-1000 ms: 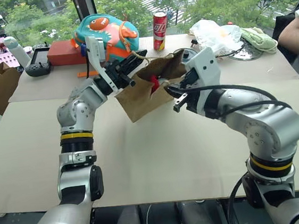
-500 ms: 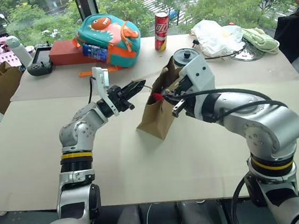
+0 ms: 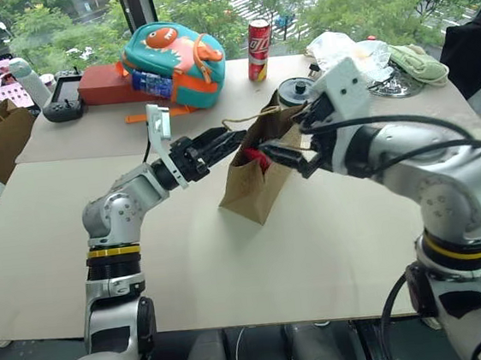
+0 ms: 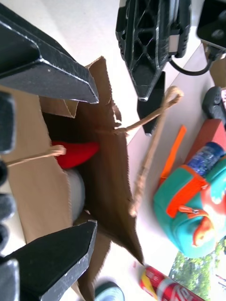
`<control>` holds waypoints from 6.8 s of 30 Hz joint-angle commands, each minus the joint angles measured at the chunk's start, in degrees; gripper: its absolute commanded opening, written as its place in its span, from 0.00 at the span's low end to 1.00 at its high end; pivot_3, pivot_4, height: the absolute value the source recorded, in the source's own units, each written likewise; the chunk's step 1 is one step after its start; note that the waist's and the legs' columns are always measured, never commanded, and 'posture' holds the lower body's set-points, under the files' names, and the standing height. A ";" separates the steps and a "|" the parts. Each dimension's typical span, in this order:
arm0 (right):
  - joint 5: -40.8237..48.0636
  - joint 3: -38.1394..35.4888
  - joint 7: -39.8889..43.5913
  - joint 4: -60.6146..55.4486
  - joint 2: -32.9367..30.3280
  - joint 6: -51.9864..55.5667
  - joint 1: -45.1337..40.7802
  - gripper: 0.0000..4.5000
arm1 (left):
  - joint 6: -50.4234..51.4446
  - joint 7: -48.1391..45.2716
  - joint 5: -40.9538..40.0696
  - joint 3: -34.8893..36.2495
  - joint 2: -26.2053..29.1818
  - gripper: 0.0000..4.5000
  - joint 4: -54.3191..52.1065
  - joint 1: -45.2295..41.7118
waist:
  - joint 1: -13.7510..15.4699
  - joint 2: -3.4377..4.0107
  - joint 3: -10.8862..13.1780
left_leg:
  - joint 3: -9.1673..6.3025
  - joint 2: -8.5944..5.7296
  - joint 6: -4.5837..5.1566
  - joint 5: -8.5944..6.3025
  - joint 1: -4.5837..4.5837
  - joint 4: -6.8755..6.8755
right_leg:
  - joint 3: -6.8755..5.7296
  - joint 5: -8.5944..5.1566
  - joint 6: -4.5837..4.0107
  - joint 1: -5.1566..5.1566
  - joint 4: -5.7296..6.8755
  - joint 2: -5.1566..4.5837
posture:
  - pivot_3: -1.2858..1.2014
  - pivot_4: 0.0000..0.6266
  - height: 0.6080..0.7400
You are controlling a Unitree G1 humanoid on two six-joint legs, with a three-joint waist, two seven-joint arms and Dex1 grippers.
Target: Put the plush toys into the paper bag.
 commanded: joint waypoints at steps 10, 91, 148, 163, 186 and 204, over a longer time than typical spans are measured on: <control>18.89 -14.22 9.65 -6.59 -3.40 -1.93 8.07 0.83 | -3.30 -2.13 3.35 -2.75 7.81 1.00 -14.09 10.62 | -0.01 -0.01 -0.01 | 0.02 0.02 0.00 0.00 0.01 -0.03 | 0.02 0.00 -0.01 0.01 -0.01 0.00 | 0.52 0.24 0.95; -8.15 17.93 -4.70 12.27 10.52 -12.23 2.51 0.00 | -25.43 6.17 27.88 -17.45 -1.61 0.84 -6.74 13.11 | -0.01 0.00 0.00 | 0.06 0.00 -0.11 0.09 0.02 -0.04 | 0.03 0.02 -0.08 0.01 0.00 -0.04 | 0.52 0.24 0.95; 6.46 -12.65 35.36 11.47 -21.90 -43.68 35.62 0.00 | -40.68 -36.37 22.63 -16.36 16.50 0.02 4.11 6.10 | 0.42 -0.02 0.01 | 0.08 0.03 -0.10 0.09 0.08 0.01 | 0.09 -0.01 -0.05 0.18 -0.17 0.06 | 0.52 0.24 0.95; 7.61 -11.98 33.13 8.74 -22.74 -42.19 37.29 0.00 | -46.92 -36.42 27.25 -18.80 13.56 0.18 13.36 4.84 | 0.41 -0.02 0.01 | 0.07 0.02 -0.10 0.09 0.06 0.08 | 0.10 -0.01 -0.06 0.19 -0.09 0.06 | 0.52 0.24 0.95; 4.60 -7.49 33.83 13.55 -23.73 -45.00 33.50 0.00 | -26.90 -33.26 20.02 -11.54 24.50 0.64 -4.91 7.81 | 0.16 -0.02 0.01 | 0.07 0.06 -0.10 0.09 0.10 0.08 | 0.09 -0.01 -0.05 0.17 -0.05 0.08 | 0.52 0.24 0.95; 6.65 -6.09 38.78 14.79 -26.63 -44.72 24.42 0.00 | -8.10 -39.15 9.54 -4.71 37.30 0.64 -2.52 2.53 | 0.15 0.10 0.04 | 0.12 0.15 -0.09 0.09 0.13 0.04 | 0.05 -0.27 0.24 0.11 0.02 0.12 | 0.52 0.24 0.95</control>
